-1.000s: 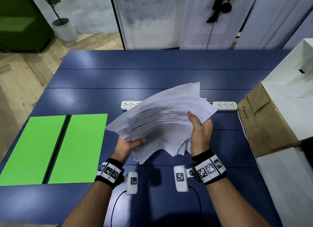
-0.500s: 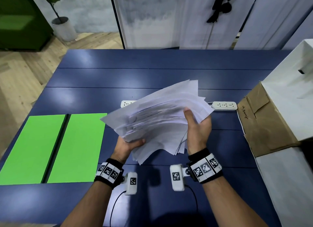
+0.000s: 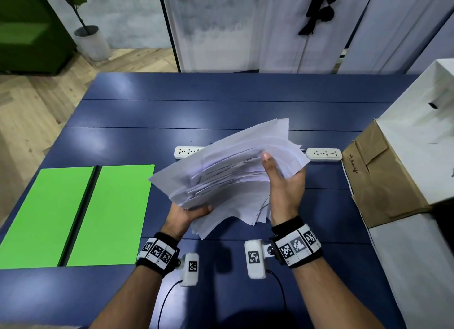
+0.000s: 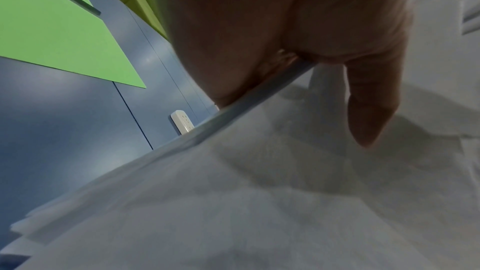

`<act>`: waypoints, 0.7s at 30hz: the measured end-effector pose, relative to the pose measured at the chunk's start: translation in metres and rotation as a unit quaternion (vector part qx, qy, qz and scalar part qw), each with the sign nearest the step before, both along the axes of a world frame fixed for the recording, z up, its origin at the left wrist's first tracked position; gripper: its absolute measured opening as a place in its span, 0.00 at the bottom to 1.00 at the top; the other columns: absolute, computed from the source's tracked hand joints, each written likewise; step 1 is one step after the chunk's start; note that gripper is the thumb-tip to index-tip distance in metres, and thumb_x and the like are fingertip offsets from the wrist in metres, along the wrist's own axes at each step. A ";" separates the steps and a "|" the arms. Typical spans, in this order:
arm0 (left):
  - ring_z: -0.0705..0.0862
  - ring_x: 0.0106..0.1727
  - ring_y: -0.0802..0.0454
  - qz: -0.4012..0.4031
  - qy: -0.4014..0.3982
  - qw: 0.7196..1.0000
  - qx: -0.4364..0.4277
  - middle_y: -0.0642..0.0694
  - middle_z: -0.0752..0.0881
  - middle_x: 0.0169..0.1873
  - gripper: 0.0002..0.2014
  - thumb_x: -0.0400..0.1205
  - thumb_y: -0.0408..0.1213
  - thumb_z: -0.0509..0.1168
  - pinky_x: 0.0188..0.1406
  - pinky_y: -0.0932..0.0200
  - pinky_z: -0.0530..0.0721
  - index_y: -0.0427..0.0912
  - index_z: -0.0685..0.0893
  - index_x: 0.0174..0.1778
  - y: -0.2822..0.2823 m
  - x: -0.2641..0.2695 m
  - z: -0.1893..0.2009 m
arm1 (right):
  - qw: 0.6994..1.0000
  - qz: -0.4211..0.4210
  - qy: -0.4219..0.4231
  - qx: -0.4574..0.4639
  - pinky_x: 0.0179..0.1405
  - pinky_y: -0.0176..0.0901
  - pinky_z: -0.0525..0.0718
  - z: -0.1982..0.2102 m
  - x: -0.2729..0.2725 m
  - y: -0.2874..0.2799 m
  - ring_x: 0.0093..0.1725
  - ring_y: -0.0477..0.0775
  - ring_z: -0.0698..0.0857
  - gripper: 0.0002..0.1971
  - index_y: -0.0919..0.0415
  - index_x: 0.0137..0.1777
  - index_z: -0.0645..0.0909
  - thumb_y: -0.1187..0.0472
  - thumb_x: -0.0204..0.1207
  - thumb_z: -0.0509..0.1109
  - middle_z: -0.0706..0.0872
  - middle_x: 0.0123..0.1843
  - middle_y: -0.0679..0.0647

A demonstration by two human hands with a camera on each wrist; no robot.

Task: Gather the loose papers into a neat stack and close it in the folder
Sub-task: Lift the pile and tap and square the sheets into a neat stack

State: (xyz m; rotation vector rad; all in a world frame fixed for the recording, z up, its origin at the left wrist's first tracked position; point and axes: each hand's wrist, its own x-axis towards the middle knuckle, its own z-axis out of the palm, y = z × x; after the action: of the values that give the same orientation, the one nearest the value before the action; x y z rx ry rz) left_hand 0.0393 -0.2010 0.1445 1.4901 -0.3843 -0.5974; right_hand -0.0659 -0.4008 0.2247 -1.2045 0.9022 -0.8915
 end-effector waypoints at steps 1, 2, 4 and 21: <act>0.90 0.57 0.58 -0.002 -0.002 1.000 0.001 0.54 0.93 0.55 0.26 0.67 0.25 0.78 0.56 0.65 0.85 0.43 0.86 0.61 -0.001 -0.001 0.000 | 1.000 -0.003 0.004 -0.001 0.67 0.58 0.86 0.000 0.000 0.000 0.59 0.48 0.91 0.31 0.39 0.59 0.80 0.34 0.58 0.86 0.92 0.57 0.43; 0.90 0.56 0.58 -0.003 -0.002 1.000 0.001 0.54 0.93 0.55 0.27 0.67 0.24 0.78 0.55 0.65 0.85 0.44 0.85 0.61 -0.002 -0.003 0.000 | 1.000 -0.006 0.010 -0.003 0.66 0.57 0.86 -0.001 0.000 0.000 0.59 0.47 0.90 0.30 0.36 0.58 0.79 0.34 0.57 0.86 0.92 0.57 0.41; 0.90 0.54 0.62 -0.005 0.000 1.000 0.003 0.58 0.93 0.52 0.27 0.68 0.18 0.78 0.53 0.68 0.85 0.46 0.85 0.60 -0.004 -0.006 0.000 | 1.000 -0.010 0.019 -0.004 0.65 0.58 0.86 -0.002 0.000 0.000 0.57 0.46 0.90 0.28 0.32 0.55 0.78 0.38 0.57 0.87 0.91 0.55 0.39; 0.90 0.51 0.59 0.020 0.007 1.000 -0.001 0.54 0.93 0.49 0.26 0.64 0.24 0.78 0.51 0.64 0.86 0.41 0.86 0.59 0.002 -0.001 -0.009 | 0.999 -0.002 0.039 -0.022 0.64 0.51 0.86 -0.005 0.003 -0.001 0.57 0.46 0.90 0.26 0.37 0.61 0.77 0.55 0.65 0.82 0.91 0.56 0.42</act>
State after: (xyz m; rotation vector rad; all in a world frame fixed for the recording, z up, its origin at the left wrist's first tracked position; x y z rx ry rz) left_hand 0.0381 -0.1992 0.1352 1.4881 -0.3429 -0.5755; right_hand -0.0625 -0.4016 0.2201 -1.2829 0.9520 -0.8775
